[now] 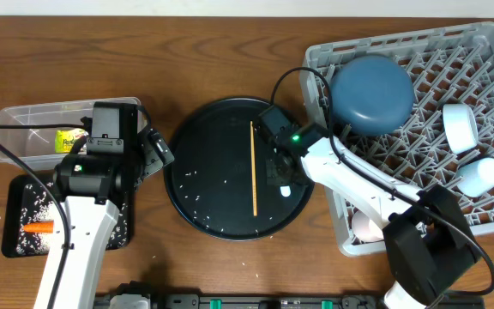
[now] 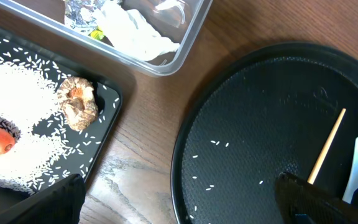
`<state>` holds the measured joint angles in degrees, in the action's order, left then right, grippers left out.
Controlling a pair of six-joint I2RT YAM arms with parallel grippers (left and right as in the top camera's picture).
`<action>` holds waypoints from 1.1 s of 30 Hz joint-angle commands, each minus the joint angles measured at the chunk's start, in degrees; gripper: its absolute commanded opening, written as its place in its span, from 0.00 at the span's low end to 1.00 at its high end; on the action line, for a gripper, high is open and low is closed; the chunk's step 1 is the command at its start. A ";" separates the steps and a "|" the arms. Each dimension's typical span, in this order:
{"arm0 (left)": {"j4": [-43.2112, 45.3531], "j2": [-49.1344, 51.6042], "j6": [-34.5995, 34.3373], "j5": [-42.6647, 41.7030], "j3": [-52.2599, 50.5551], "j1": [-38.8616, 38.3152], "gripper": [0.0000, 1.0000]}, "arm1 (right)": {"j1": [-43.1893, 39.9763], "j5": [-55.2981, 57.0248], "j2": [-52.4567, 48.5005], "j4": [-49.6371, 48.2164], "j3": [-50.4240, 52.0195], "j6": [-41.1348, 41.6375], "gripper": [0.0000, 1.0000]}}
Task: Sort waste into correct bins and load items into the dishwasher rack
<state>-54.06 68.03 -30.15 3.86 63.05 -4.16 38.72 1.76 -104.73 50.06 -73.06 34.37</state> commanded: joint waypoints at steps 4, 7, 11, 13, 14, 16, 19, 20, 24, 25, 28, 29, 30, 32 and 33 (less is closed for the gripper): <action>-0.33 -0.20 0.13 0.90 0.94 0.28 0.98 | 0.24 3.63 -0.17 -1.66 -0.59 -0.85 0.15; -0.33 -0.20 0.13 0.90 0.94 0.28 0.98 | 0.26 6.36 -0.17 -5.90 0.24 -2.38 0.32; -0.33 -0.20 0.13 0.90 0.94 0.28 0.98 | 0.26 7.26 -0.20 -10.27 1.81 -2.32 0.34; -0.33 -0.20 0.13 0.90 0.94 0.28 0.98 | 0.24 7.48 -0.24 -13.60 3.28 -2.32 0.32; -0.33 -0.20 0.13 0.90 0.94 0.28 0.98 | 0.24 7.82 -0.28 -14.84 3.91 -2.32 0.32; -0.33 -0.20 0.13 0.90 0.94 0.28 0.98 | 0.24 8.63 -0.31 -17.16 5.49 -2.29 0.30; -0.33 -0.20 0.13 0.90 0.94 0.28 0.98 | 0.24 8.76 -0.31 -20.17 8.09 -2.25 0.28; -0.33 -0.20 0.13 0.90 0.94 0.28 0.98 | 0.24 8.76 -0.31 -21.07 8.85 -2.25 0.28; -0.33 -0.20 0.13 0.92 0.94 0.28 0.98 | 0.24 8.79 -0.31 -25.99 12.57 -2.25 0.28; -0.33 -0.20 0.13 0.90 0.94 0.28 0.98 | 0.24 8.81 -0.31 -27.58 13.68 -2.10 0.28; -0.33 -0.20 0.13 0.90 0.94 0.28 0.98 | 0.26 9.29 -0.42 -31.17 16.44 -1.38 0.27; -0.33 -0.20 0.13 0.90 0.94 0.28 0.98 | 0.26 9.70 -0.42 -32.52 17.44 -0.92 0.27; -0.33 -0.20 0.13 0.92 0.94 0.28 0.98 | 0.26 10.21 -0.42 -34.07 18.49 -0.48 0.27; -0.33 -0.20 0.13 0.90 0.94 0.28 0.98 | 0.26 10.49 -0.42 -37.20 20.20 -0.55 0.27; -0.33 -0.20 0.13 0.90 0.94 0.28 0.98 | 0.24 10.49 -0.42 -38.91 21.07 -0.55 0.27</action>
<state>-54.08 68.03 -30.15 3.86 63.05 -4.16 38.76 10.81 -104.51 13.02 -54.52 32.84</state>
